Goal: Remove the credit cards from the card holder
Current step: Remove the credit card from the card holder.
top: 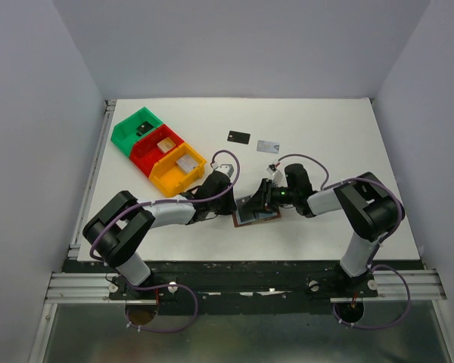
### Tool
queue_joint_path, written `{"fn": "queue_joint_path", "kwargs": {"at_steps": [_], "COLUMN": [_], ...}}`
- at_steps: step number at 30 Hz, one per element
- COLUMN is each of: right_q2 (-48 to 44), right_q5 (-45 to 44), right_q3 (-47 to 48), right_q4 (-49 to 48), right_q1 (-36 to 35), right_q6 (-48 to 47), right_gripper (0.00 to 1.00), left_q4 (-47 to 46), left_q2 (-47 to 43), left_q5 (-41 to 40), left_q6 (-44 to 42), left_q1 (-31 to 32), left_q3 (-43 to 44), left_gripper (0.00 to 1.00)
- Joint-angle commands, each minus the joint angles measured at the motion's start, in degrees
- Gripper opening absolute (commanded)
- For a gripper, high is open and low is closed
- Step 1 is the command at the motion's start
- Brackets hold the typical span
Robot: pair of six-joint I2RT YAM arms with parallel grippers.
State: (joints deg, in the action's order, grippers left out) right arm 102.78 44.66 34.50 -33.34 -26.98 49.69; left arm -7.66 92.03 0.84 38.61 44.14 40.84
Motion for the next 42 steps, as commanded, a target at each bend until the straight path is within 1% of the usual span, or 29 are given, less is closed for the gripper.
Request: {"fn": "queue_joint_path", "kwargs": {"at_steps": [1, 5, 8, 13, 20, 42], "right_q2": [-1.44, -4.78, -6.80, -9.26, -11.11, -15.95], "right_q5": [0.78, -0.80, -2.03, -3.18, -4.23, -4.85], "right_q3": [0.92, 0.92, 1.09, 1.01, 0.83, -1.28], "right_q4": [3.27, 8.71, 12.50, 16.20, 18.66, 19.28], "right_q1": [-0.97, -0.97, -0.97, -0.97, -0.88, 0.26], "right_q6": [-2.31, -4.68, -6.44, -8.20, -9.26, -8.91], "right_gripper": [0.40, 0.39, 0.39, 0.39, 0.39, 0.38], "left_q4": [1.33, 2.74, 3.61, 4.14, 4.93, 5.99], "left_q2": [1.14, 1.66, 2.28, 2.89, 3.59, 4.65], "left_q5": [2.32, 1.88, 1.71, 1.62, 1.44, 1.36], "left_q6": [0.06, 0.41, 0.41, 0.33, 0.33, 1.03], "left_q1": [1.21, 1.21, 1.21, 1.12, 0.86, 0.51], "left_q3": [-1.38, -0.94, -0.41, 0.20, 0.47, 0.91], "left_gripper": [0.24, 0.18, 0.11, 0.00, 0.00, 0.00]}}
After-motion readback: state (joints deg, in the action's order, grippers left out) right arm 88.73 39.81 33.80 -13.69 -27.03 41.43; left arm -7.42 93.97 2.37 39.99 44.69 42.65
